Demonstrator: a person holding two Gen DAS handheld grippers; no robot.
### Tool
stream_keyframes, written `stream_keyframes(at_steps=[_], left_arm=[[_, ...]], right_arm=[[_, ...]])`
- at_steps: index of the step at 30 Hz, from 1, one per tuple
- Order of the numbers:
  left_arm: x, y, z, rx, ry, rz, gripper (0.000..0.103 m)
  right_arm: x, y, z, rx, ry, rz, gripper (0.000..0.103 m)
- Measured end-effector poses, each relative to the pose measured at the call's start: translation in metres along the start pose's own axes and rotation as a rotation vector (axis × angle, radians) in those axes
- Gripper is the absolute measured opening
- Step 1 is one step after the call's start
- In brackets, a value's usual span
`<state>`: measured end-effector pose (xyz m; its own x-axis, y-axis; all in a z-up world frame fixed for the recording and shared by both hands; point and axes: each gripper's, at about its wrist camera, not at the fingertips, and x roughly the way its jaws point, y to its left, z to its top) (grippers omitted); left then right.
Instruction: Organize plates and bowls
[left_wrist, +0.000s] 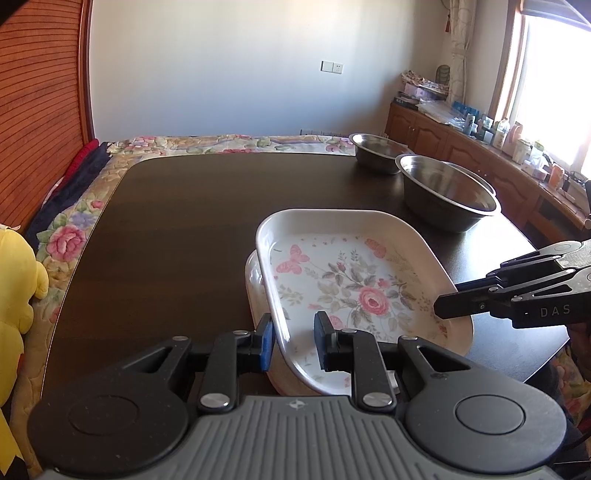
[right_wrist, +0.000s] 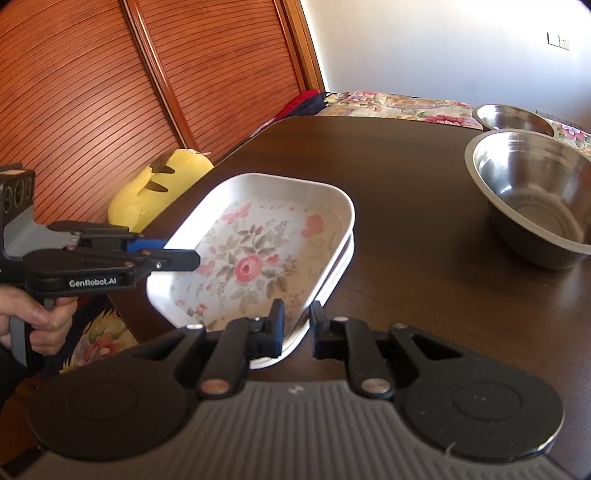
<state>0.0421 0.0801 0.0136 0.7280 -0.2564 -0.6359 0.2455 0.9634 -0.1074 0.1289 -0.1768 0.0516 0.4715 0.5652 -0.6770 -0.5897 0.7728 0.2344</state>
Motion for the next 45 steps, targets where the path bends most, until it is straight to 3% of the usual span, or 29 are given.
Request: stream_keyframes(at_steps=[20, 25, 27, 33, 45], left_arm=[[0.000, 0.003, -0.001, 0.017, -0.013, 0.046, 0.028], [-0.004, 0.002, 0.005, 0.022, -0.036, 0.044, 0.036], [-0.004, -0.001, 0.010, 0.025, -0.049, 0.040, 0.045], [0.003, -0.019, 0.030, 0.047, -0.088, 0.010, 0.057], [0.039, -0.073, 0.068, 0.098, -0.120, -0.057, 0.067]], right_arm=[[-0.003, -0.002, -0.005, 0.002, -0.045, -0.019, 0.017], [-0.012, -0.007, -0.004, 0.015, -0.078, -0.030, 0.017], [-0.016, -0.010, -0.003, 0.021, -0.093, -0.033, 0.017], [-0.031, -0.022, 0.001, 0.025, -0.159, -0.072, 0.017], [-0.064, -0.067, 0.005, 0.031, -0.295, -0.202, 0.017]])
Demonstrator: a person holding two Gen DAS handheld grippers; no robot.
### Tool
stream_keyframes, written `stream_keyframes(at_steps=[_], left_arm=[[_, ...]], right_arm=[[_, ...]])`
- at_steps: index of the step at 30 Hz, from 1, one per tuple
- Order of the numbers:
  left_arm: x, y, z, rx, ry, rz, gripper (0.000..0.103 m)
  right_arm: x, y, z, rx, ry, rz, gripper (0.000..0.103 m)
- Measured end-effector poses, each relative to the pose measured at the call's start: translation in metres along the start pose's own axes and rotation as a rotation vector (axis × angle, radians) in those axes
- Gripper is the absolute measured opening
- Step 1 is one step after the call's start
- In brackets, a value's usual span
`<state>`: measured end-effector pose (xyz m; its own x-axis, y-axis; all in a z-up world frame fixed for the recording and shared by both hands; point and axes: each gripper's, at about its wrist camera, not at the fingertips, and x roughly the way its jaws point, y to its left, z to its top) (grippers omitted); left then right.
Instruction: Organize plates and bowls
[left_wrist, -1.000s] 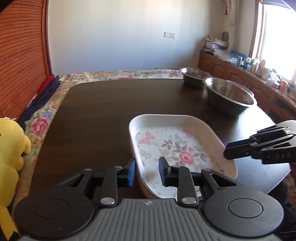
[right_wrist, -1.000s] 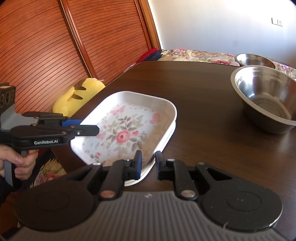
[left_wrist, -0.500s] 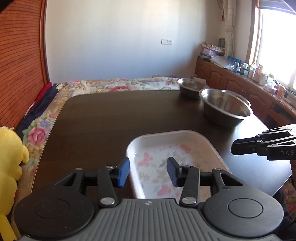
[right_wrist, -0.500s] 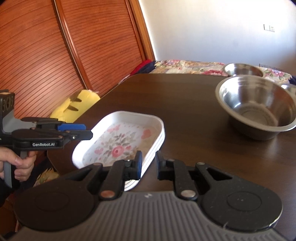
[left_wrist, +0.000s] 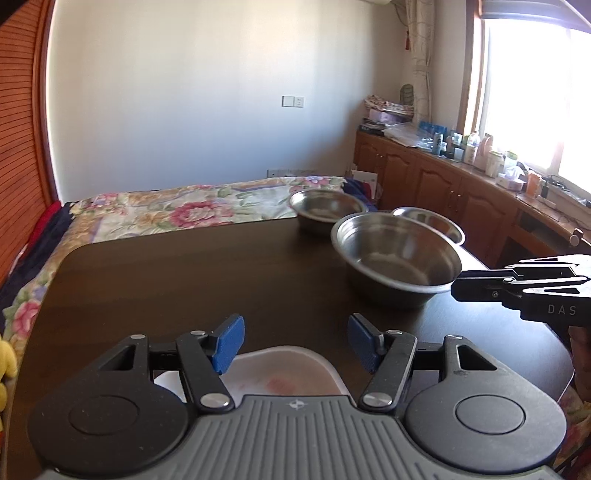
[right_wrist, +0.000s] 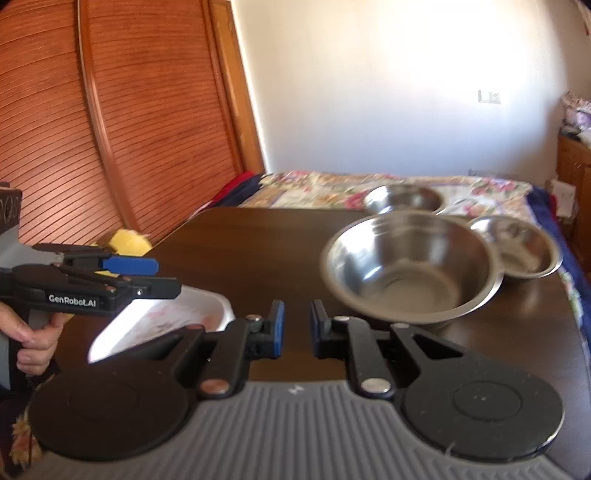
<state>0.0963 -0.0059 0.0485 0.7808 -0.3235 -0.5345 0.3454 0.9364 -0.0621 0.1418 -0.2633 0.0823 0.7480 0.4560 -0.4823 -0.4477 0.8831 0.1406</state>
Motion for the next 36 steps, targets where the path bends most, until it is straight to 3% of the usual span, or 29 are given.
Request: stream_keyframes(at_steps=[8, 12, 16, 18, 27, 36], left_arm=[[0.030, -0.023, 0.020, 0.011, 0.001, -0.013, 0.074], [0.044, -0.032, 0.027, 0.017, 0.006, -0.009, 0.075], [0.058, -0.039, 0.030, 0.015, 0.016, -0.003, 0.075], [0.066, -0.043, 0.033, 0.015, 0.023, -0.001, 0.075], [0.093, -0.052, 0.039, 0.018, 0.040, 0.004, 0.075], [0.111, -0.054, 0.042, 0.006, 0.057, 0.022, 0.050]], right_arm=[[-0.003, -0.042, 0.003, 0.034, -0.061, -0.056, 0.017], [-0.001, -0.062, 0.004, 0.053, -0.094, -0.085, 0.038], [0.004, -0.074, 0.003, 0.036, -0.117, -0.133, 0.042], [0.007, -0.078, 0.002, 0.030, -0.125, -0.158, 0.050], [0.026, -0.107, -0.004, 0.065, -0.117, -0.183, 0.055], [0.038, -0.115, -0.007, 0.088, -0.100, -0.169, 0.055]])
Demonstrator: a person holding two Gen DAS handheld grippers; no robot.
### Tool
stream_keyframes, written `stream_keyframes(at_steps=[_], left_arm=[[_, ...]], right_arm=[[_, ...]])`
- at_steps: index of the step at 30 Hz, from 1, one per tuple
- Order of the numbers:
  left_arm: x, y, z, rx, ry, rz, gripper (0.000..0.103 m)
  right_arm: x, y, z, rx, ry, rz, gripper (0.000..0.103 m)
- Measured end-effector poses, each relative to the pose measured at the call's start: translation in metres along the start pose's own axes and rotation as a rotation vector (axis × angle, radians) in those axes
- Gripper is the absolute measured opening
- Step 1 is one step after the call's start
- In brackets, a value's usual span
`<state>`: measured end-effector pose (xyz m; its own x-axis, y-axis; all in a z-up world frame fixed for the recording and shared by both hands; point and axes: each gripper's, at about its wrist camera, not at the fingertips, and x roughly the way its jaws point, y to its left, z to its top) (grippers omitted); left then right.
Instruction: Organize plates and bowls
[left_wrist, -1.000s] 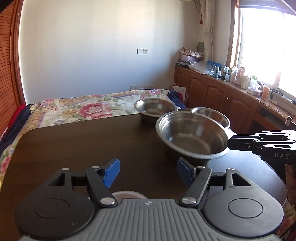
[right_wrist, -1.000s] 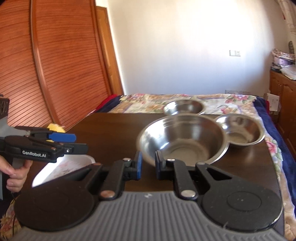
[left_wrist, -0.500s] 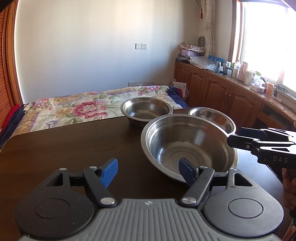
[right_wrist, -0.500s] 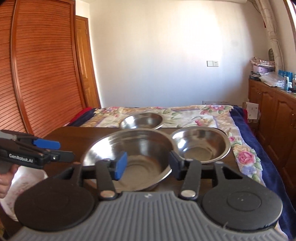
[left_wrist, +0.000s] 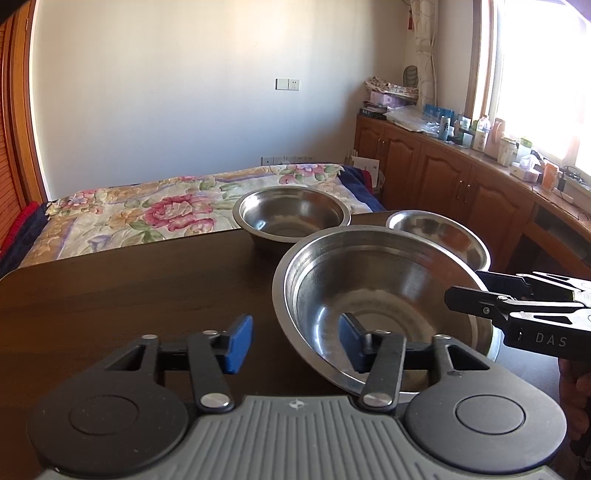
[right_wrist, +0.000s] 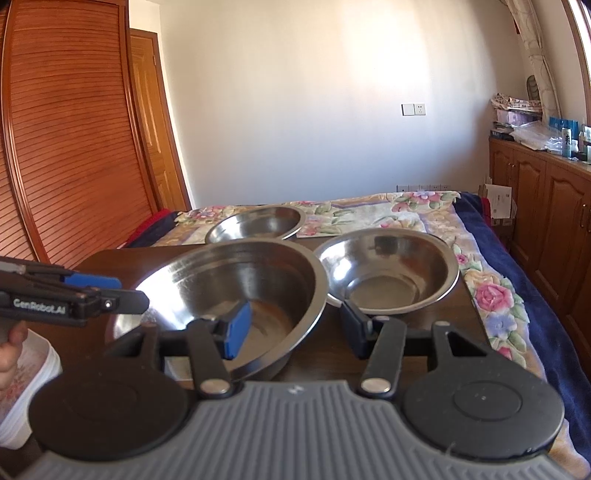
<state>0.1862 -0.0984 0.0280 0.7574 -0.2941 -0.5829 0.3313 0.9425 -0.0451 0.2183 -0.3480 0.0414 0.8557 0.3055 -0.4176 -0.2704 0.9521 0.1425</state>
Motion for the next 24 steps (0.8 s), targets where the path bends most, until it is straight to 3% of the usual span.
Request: stream_keyframes(at_steps=[8, 18, 24], left_arm=[[0.0062, -0.0020, 0.0018, -0.006, 0.012, -0.009, 0.043], [0.0093, -0.0020, 0.0027, -0.001, 0.021, -0.008, 0.037], [0.0059, -0.0022, 0.0022, 0.000, 0.028, -0.010, 0.036]], right_arm=[[0.0038, 0.0013, 0.0011, 0.002, 0.013, 0.016, 0.052], [0.0083, 0.0015, 0.0011, 0.005, 0.025, 0.017, 0.033], [0.0082, -0.0012, 0.0003, 0.032, 0.028, 0.033, 0.029]])
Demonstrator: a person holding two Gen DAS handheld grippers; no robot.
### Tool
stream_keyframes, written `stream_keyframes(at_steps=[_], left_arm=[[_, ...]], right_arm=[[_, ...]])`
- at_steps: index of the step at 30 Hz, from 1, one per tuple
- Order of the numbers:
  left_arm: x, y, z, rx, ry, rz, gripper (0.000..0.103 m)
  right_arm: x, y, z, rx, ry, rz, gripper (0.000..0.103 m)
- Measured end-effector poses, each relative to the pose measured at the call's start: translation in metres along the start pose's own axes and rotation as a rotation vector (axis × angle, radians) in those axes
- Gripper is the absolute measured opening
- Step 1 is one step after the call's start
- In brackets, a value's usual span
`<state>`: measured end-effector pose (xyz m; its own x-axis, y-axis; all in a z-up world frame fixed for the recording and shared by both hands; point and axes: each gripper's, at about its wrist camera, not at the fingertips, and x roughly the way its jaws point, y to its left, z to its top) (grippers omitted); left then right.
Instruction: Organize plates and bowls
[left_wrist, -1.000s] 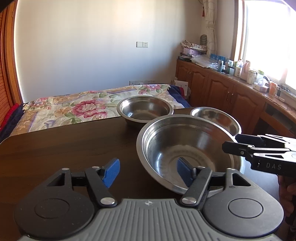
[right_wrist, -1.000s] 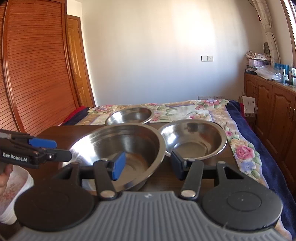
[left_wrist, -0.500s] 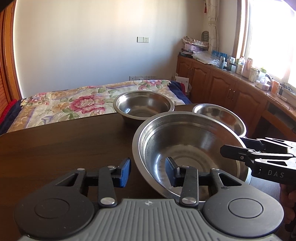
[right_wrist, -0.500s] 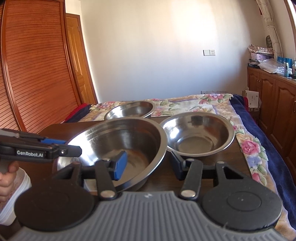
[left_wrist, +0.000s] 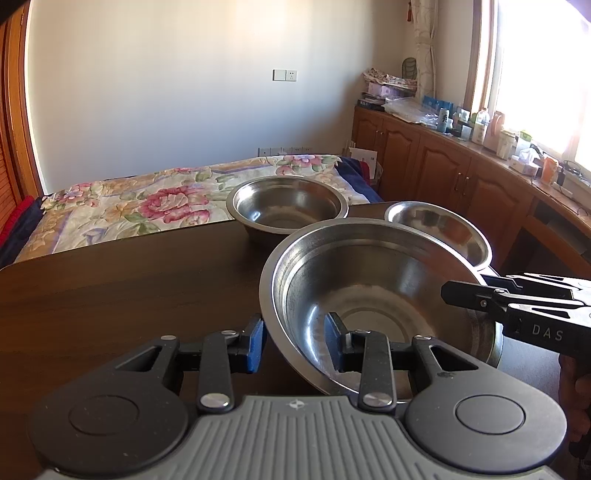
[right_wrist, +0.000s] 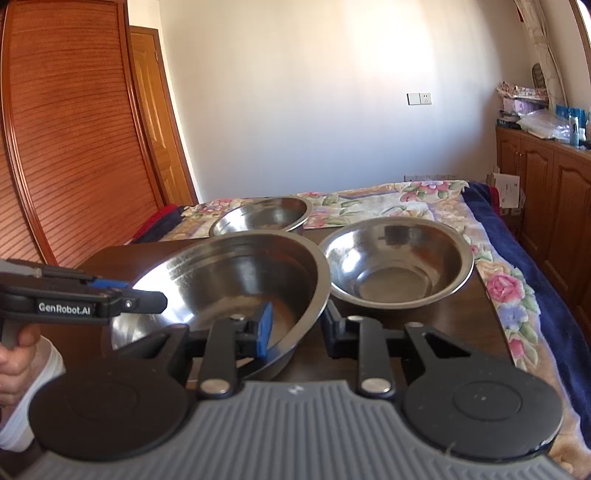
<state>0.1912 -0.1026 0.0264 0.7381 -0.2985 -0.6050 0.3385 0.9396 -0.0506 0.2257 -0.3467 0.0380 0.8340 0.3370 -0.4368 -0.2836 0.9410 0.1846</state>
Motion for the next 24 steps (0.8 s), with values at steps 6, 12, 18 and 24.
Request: stream_keyframes(at_steps=[6, 12, 18, 24], left_arm=[[-0.005, 0.000, 0.000, -0.001, -0.006, 0.002, 0.036], [-0.015, 0.000, 0.000, -0.008, -0.016, -0.011, 0.036], [-0.029, -0.003, -0.006, -0.001, -0.022, -0.019, 0.036], [-0.046, -0.005, -0.013, -0.001, -0.032, -0.026, 0.036]], right_arm=[[-0.003, 0.002, 0.000, 0.010, 0.000, 0.010, 0.029], [-0.010, 0.006, 0.002, 0.012, -0.006, 0.009, 0.029], [-0.018, 0.009, 0.003, 0.019, -0.002, 0.005, 0.029], [-0.028, 0.015, 0.002, 0.016, 0.003, 0.003, 0.029]])
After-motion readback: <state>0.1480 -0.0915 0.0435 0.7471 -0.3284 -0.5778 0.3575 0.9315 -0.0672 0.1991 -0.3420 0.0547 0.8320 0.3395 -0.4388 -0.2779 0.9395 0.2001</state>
